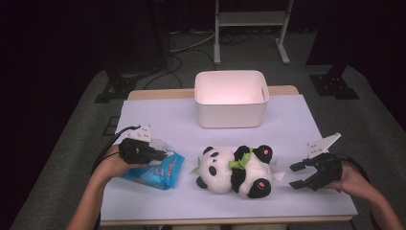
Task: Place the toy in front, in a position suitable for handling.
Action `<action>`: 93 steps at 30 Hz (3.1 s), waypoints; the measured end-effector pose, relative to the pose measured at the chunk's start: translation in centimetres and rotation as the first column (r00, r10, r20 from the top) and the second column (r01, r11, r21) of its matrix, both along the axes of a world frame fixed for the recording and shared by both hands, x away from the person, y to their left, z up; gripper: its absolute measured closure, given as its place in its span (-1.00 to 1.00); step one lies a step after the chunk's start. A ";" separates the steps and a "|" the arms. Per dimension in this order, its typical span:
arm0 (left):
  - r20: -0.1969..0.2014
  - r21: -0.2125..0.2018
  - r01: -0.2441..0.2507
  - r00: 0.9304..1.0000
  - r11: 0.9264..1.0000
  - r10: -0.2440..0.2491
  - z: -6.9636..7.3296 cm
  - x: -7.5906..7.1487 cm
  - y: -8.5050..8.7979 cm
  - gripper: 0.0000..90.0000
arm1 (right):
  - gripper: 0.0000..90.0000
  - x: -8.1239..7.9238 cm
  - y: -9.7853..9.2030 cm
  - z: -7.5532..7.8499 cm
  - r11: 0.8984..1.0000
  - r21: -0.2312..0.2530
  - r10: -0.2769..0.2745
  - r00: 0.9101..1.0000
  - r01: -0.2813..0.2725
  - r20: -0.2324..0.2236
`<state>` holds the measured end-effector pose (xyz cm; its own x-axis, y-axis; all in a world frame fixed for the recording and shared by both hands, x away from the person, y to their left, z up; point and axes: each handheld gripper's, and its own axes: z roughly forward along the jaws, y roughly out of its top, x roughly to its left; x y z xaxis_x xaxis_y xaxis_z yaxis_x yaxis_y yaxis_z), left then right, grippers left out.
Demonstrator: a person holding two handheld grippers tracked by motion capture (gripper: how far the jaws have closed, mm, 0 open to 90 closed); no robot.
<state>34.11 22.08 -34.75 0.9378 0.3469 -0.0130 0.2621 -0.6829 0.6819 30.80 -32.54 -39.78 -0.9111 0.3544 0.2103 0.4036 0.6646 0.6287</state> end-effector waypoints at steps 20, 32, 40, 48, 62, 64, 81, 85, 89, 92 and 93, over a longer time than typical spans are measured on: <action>0.003 -0.059 0.118 0.993 0.991 -0.118 3.0 -0.2 -3.8 0.96 | -0.33 -0.2 -0.6 0.1 1.000 0.004 -0.010 1.000 0.010 0.007; 0.001 -0.061 0.166 0.986 0.984 -0.166 3.9 -0.2 -5.9 0.95 | -0.33 -0.3 -0.7 0.2 1.000 0.005 -0.009 1.000 0.009 0.014; 0.003 -0.057 0.211 0.977 0.976 -0.211 4.5 -0.2 -8.0 0.95 | -0.33 -0.3 -0.8 0.3 1.000 0.003 -0.013 1.000 0.013 0.016; -0.004 -0.063 0.260 0.965 0.963 -0.261 4.8 -0.2 -10.5 0.94 | -0.33 -0.4 -1.0 0.3 1.000 0.004 -0.014 1.000 0.014 0.019; -0.008 -0.058 0.345 0.938 0.937 -0.346 4.6 0.1 -15.4 0.94 | -0.33 -0.7 -1.4 0.0 1.000 0.017 -0.023 1.000 0.022 0.018; -0.008 -0.059 0.359 0.933 0.931 -0.360 4.6 0.2 -16.1 0.94 | -0.33 -0.7 -1.5 -0.1 1.000 0.018 -0.021 1.000 0.021 0.019; -0.034 -0.035 0.463 0.885 0.886 -0.464 4.4 -0.3 -22.0 0.94 | -0.33 -0.9 -2.0 -0.1 0.999 0.020 -0.025 1.000 0.025 0.018; -0.039 -0.029 0.487 0.872 0.873 -0.488 4.5 -0.5 -23.2 0.94 | -0.33 -0.9 -2.2 -0.1 0.999 0.021 -0.029 0.999 0.029 0.016; -0.039 -0.026 0.506 0.861 0.862 -0.506 4.7 -0.8 -24.3 0.94 | -0.33 -1.0 -2.3 0.1 0.999 0.028 -0.029 0.999 0.028 0.022; -0.039 -0.023 0.516 0.855 0.856 -0.516 4.8 -1.0 -25.1 0.93 | -0.33 -1.1 -2.4 0.1 0.999 0.027 -0.032 0.999 0.032 0.021; -0.040 -0.024 0.517 0.855 0.856 -0.517 4.8 -1.0 -25.3 0.93 | -0.33 -1.1 -2.4 0.1 0.999 0.028 -0.033 0.999 0.032 0.021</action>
<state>33.07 -3.22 -29.99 0.9803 -0.1883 -0.0592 -0.0968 -0.7200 0.6872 29.70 -34.95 -39.64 -0.9037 0.3781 0.2007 0.4107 0.6333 0.6559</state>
